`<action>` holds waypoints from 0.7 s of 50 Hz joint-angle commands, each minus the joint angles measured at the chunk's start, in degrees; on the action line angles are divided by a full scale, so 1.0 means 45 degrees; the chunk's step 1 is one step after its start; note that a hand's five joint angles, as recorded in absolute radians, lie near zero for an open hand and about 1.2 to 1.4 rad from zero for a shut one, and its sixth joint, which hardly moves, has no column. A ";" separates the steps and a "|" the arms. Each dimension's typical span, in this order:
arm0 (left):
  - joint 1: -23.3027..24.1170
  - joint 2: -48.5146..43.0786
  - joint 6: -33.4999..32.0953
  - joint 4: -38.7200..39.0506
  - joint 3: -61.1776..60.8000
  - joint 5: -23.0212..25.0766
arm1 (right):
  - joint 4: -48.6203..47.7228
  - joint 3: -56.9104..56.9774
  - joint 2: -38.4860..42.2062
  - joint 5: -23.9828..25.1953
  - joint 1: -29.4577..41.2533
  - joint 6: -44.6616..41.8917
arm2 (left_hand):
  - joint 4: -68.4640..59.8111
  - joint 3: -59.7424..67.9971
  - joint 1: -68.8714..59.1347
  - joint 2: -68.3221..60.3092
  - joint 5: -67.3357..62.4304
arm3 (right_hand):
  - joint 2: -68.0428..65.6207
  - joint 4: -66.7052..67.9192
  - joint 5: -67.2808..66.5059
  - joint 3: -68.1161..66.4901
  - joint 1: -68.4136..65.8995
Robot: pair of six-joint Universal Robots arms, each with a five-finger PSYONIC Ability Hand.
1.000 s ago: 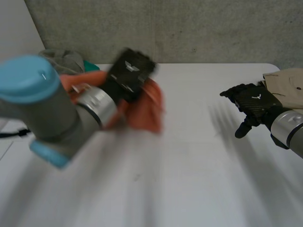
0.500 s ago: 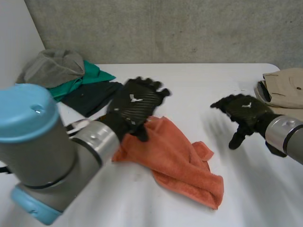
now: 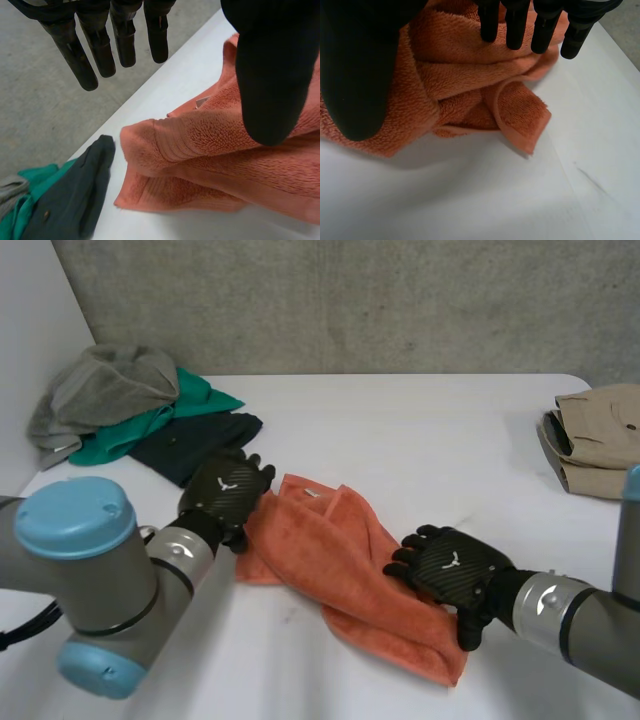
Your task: Fold the laundry.
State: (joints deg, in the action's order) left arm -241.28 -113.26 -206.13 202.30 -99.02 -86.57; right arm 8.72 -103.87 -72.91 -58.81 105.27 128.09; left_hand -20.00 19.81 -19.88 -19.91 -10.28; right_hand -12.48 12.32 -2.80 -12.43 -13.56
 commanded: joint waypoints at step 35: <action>0.0864 0.4951 0.0085 -0.3216 0.2885 0.0097 | 0.3589 0.4252 -0.5007 -0.1619 -0.0580 0.2004 | -1.3333 1.3376 -1.3360 -1.3354 -1.3271 | -1.5005 1.5039 -1.4934 -1.5015 -1.4765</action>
State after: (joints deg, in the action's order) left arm -238.60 -100.67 -207.27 191.95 -84.15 -86.01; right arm 18.22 -89.96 -89.80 -66.41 103.67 136.89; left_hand -68.51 68.34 -65.97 -68.60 -55.04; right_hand -65.45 68.81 -55.04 -68.40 -56.27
